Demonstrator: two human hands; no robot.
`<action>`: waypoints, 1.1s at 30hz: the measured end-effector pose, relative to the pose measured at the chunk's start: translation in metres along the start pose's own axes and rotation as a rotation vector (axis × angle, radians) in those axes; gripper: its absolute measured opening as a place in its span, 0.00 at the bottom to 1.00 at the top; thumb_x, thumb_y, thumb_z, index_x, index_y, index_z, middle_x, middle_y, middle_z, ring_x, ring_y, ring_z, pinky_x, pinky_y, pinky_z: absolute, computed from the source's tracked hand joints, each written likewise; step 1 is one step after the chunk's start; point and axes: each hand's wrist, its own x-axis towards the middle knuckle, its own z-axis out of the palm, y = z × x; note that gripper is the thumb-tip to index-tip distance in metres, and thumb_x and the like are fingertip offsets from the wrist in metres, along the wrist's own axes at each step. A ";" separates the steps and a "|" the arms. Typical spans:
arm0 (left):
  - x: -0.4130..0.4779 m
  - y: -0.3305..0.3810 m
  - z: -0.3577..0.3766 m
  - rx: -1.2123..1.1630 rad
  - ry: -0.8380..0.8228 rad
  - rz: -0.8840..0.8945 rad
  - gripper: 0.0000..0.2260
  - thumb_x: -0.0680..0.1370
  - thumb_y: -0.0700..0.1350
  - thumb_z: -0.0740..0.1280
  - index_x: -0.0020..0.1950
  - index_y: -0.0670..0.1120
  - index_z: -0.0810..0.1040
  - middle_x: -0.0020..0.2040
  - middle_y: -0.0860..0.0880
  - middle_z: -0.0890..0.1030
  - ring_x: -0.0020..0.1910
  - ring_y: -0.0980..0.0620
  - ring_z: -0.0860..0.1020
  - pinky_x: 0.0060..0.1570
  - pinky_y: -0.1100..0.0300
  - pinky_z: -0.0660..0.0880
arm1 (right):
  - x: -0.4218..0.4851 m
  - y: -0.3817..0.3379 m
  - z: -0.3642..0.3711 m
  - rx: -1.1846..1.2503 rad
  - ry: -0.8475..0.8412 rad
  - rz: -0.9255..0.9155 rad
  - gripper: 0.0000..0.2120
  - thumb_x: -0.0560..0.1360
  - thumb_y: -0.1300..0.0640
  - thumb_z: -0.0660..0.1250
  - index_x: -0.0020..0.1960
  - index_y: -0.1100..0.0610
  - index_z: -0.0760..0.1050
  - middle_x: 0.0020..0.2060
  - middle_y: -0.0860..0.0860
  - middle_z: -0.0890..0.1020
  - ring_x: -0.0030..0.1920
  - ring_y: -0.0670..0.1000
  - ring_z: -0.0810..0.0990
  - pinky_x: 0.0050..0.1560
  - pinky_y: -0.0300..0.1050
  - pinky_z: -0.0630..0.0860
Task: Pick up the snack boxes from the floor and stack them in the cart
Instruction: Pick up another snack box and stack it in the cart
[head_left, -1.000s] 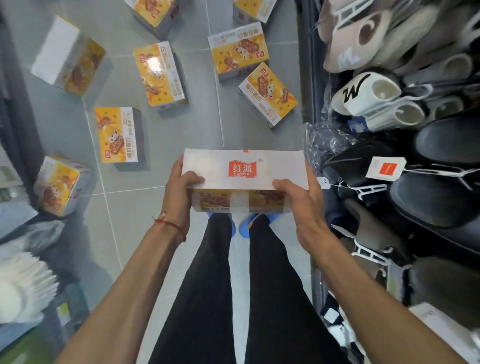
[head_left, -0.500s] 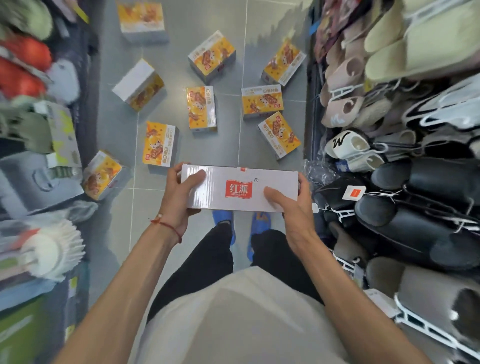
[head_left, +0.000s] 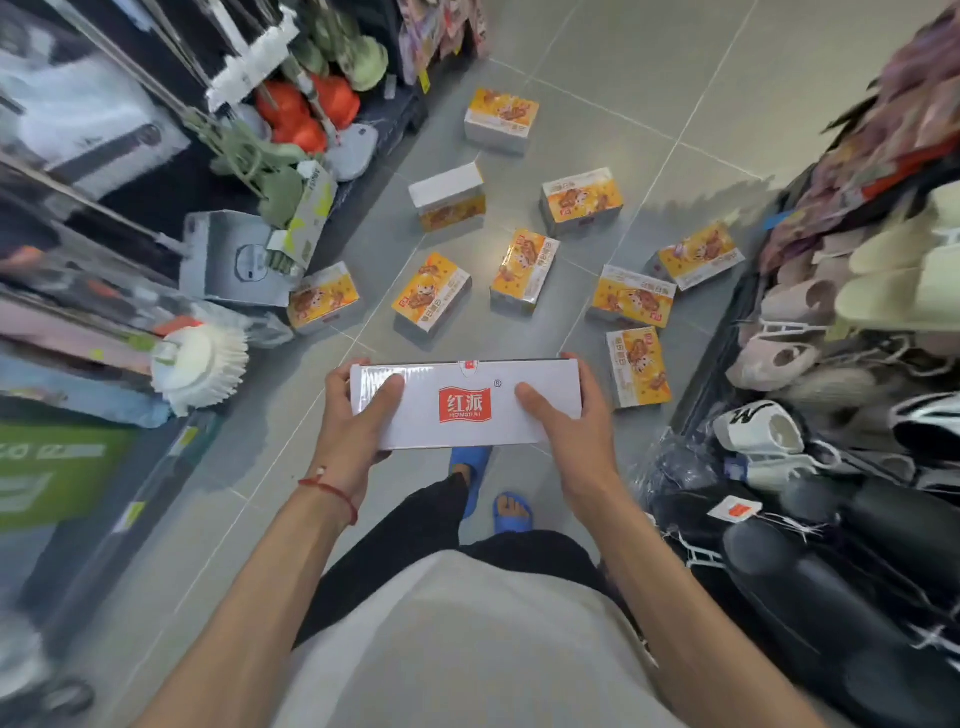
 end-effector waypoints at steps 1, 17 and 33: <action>-0.010 -0.008 -0.005 -0.012 0.026 -0.003 0.18 0.81 0.51 0.66 0.70 0.57 0.66 0.54 0.53 0.78 0.48 0.53 0.78 0.43 0.56 0.76 | -0.004 0.002 0.000 -0.026 -0.033 0.003 0.26 0.77 0.53 0.77 0.71 0.44 0.71 0.61 0.44 0.82 0.60 0.46 0.82 0.51 0.37 0.81; -0.165 -0.136 -0.121 -0.423 0.531 -0.024 0.17 0.80 0.49 0.70 0.68 0.55 0.72 0.56 0.48 0.81 0.49 0.52 0.82 0.44 0.61 0.78 | -0.113 0.044 0.077 -0.359 -0.556 -0.053 0.27 0.76 0.50 0.77 0.71 0.43 0.69 0.63 0.47 0.80 0.60 0.47 0.81 0.52 0.38 0.81; -0.365 -0.308 -0.294 -0.522 1.029 0.061 0.22 0.80 0.47 0.69 0.72 0.58 0.67 0.60 0.56 0.75 0.55 0.58 0.77 0.44 0.72 0.76 | -0.349 0.163 0.216 -0.613 -1.046 -0.189 0.25 0.76 0.48 0.77 0.68 0.38 0.71 0.62 0.43 0.81 0.62 0.48 0.82 0.65 0.51 0.80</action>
